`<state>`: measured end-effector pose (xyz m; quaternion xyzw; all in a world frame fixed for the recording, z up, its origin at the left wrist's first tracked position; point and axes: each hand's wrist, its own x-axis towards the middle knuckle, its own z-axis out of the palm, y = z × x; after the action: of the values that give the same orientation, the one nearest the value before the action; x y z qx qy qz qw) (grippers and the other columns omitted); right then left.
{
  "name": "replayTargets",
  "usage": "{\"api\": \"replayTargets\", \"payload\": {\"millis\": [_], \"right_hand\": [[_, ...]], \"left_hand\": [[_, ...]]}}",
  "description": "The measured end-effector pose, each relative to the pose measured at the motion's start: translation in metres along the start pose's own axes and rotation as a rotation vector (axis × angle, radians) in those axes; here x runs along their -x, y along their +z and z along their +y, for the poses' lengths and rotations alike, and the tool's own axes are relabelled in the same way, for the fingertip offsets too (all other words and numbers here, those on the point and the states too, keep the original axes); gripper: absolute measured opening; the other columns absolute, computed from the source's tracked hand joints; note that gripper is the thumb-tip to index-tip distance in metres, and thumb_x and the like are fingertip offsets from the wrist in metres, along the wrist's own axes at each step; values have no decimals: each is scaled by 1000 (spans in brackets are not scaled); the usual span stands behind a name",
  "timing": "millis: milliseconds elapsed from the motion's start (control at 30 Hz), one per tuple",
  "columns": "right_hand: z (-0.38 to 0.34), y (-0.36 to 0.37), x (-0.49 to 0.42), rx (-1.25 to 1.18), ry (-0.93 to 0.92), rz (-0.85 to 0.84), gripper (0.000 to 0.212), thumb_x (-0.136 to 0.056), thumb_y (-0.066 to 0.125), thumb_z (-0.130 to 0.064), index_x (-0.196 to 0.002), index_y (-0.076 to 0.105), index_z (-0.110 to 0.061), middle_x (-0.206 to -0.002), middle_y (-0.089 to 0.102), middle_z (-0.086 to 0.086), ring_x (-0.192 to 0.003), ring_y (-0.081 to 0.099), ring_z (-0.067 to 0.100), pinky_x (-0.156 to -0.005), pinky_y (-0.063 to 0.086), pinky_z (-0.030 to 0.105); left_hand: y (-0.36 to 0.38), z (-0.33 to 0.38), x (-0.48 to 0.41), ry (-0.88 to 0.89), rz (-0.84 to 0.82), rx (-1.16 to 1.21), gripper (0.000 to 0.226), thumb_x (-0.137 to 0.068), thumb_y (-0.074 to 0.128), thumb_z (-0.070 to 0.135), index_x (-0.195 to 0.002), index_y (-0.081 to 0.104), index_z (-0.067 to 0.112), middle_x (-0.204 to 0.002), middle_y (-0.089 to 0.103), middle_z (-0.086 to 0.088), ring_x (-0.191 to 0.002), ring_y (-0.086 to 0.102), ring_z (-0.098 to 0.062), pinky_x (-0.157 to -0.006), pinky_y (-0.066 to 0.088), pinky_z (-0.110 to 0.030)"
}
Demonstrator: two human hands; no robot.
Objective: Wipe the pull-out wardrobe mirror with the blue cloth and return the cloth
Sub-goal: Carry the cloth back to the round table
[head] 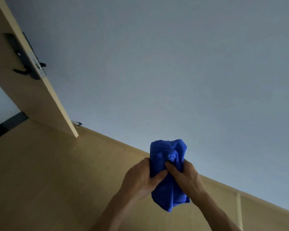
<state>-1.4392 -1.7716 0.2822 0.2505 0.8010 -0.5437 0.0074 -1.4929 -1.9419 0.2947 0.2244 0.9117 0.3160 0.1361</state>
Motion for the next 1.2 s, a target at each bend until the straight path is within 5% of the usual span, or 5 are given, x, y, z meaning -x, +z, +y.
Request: {"api": "replayTargets", "payload": {"millis": [233,400,1067,1200], "right_hand": [[53,-116,27,-62,23,161,26,-91,62,-45,-81,62,-22,-67,71,-12,-61,68,6,-54,49,24],[88,-190,48,-91,35,274,26,-92,61,-45,-82,62,-22,-68,71,-13,-62,68,4,-49,45,14],[203,-357,136,-150,327,876,19,-96,55,-36,-77,59,-34,-70,69,-21,-64,65,-4,-47,41,9],[211,-386,131,-141,376,970,16,-95,54,-40,-81,57,-47,-75,70,-22,-67,66,-2,-49,43,12]], "left_hand": [[76,105,-15,121,-79,-32,54,-86,46,77,-104,52,27,-96,67,13,-84,65,-5,-75,55,-29],[128,173,-25,208,-143,-41,50,-85,45,78,-99,47,30,-89,65,15,-78,63,-2,-68,52,-23],[305,369,-63,735,-604,-77,51,-76,36,89,-81,41,39,-74,65,14,-64,62,0,-51,40,-12],[333,403,-86,816,-696,-23,48,-74,39,89,-78,43,41,-70,65,15,-76,57,19,-58,43,-5]]}}
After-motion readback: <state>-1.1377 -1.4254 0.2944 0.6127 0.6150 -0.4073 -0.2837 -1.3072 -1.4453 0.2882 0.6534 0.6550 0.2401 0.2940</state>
